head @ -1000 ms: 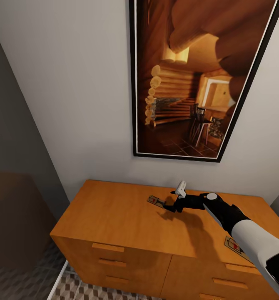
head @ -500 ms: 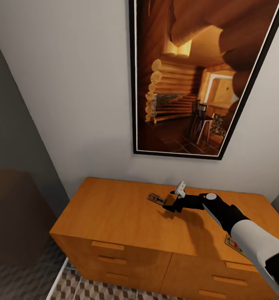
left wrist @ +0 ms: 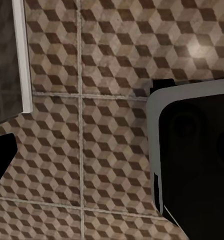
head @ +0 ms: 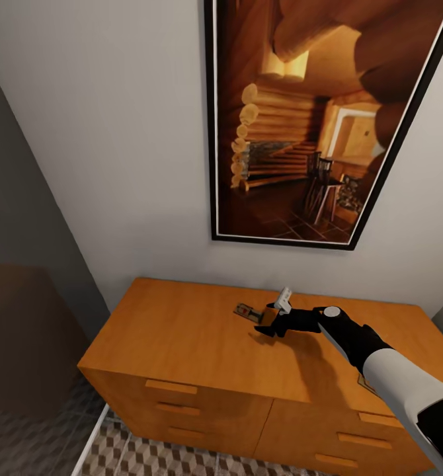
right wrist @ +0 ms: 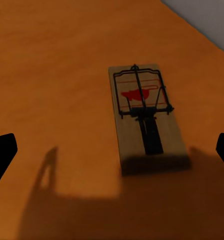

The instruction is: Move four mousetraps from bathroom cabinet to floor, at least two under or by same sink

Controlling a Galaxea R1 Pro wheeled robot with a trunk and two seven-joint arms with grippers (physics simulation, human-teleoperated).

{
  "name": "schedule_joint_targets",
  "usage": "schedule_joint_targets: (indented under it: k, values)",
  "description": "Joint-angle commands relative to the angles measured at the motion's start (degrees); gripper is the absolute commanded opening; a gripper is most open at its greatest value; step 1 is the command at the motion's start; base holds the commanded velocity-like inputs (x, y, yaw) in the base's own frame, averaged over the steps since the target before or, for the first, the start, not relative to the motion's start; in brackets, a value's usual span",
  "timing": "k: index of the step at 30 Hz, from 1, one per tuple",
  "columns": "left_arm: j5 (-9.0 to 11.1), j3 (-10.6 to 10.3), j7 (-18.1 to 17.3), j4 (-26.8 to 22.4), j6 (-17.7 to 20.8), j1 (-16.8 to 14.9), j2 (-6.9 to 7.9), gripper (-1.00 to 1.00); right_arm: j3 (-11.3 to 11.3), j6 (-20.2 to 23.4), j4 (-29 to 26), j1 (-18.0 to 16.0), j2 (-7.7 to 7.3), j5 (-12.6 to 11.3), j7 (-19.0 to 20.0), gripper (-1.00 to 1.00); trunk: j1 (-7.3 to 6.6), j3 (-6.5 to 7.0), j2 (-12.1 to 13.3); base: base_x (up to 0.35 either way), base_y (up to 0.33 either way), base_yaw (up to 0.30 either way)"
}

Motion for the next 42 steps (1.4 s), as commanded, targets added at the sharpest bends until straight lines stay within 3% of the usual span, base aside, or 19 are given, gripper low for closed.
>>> schedule_joint_targets:
  k: [1, 24, 42]
  values:
    - [0.4, -0.5, -0.1, 0.2, -0.3, -0.1, -0.04, 1.0, 0.5, -0.2, 0.0, -0.1, -0.06, -0.6, -0.1, 1.0, 0.03, -0.21, -0.1, 0.0, 0.0, 0.0]
    - [0.4, -0.5, -0.1, 0.2, -0.3, -0.1, -0.04, 1.0, 0.5, -0.6, 1.0, -0.1, -0.1, -0.7, 0.2, 1.0, 0.03, -2.25, -0.1, 0.004, 0.0, 0.0]
    - [0.4, -0.5, -0.1, 0.2, -0.3, -0.1, -0.04, 1.0, 0.5, -0.6, 0.9, -0.1, -0.35, -0.8, 0.5, 1.0, 0.03, -2.42, -0.1, 0.071, 0.0, 0.0]
